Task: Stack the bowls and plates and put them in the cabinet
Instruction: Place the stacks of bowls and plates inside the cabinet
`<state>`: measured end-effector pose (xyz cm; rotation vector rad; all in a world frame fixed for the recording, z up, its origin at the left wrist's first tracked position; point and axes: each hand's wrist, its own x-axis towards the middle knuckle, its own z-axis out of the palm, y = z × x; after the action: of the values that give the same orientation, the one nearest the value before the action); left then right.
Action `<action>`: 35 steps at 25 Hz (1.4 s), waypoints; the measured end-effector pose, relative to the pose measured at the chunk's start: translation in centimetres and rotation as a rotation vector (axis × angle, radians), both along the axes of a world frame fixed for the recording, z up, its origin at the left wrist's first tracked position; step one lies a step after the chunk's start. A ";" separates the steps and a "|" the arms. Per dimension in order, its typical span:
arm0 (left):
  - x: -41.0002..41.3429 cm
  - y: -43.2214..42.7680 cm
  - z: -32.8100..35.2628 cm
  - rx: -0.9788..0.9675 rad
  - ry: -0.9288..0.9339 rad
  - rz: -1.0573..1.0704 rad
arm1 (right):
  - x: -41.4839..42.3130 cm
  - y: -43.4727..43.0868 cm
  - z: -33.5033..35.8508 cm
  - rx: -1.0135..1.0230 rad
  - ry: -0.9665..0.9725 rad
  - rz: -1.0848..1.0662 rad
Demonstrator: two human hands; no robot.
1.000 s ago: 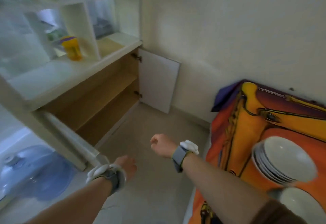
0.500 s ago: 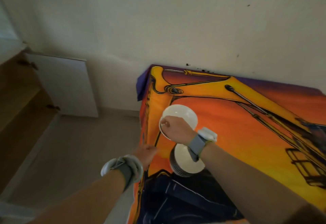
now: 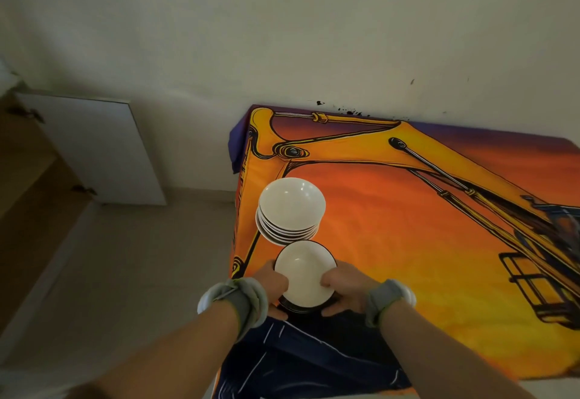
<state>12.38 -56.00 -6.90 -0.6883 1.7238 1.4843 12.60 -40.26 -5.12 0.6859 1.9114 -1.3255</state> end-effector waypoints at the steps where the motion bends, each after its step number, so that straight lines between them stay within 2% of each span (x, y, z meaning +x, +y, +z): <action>1: -0.1 0.1 0.1 0.022 -0.016 0.017 | -0.2 0.0 -0.4 -0.063 -0.039 -0.049; 4: -0.3 0.0 -0.1 0.074 -0.009 0.034 | -0.6 0.1 -0.6 -0.150 -0.086 -0.062; 11: -0.1 0.1 0.6 0.171 -0.068 0.100 | -0.2 -0.1 0.2 -0.182 -0.088 -0.095; 16: 0.6 -3.3 -0.3 0.114 -0.052 -0.102 | 2.5 -2.7 0.0 -0.236 -0.082 -0.169; 19: 0.6 -9.2 -1.4 0.108 -0.158 -0.090 | 3.9 -8.1 -0.8 -0.319 -0.142 -0.214; 21: 0.3 -13.9 -1.4 0.111 -0.068 -0.103 | 3.5 -12.7 -0.9 -0.347 -0.153 -0.223; 24: -0.4 -20.9 0.1 0.128 0.005 -0.004 | 1.5 -19.9 -0.1 -0.364 -0.148 -0.192; 30: -1.0 -38.0 1.1 0.037 0.032 0.160 | -2.2 -37.3 0.6 -0.357 -0.109 0.023; 35: 0.1 -46.5 1.1 0.044 0.003 0.277 | -2.7 -45.6 1.9 -0.319 -0.173 0.168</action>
<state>12.45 -102.49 -5.82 -0.9312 1.6430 1.7040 9.88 -85.84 -3.19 0.4522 1.5398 -1.3748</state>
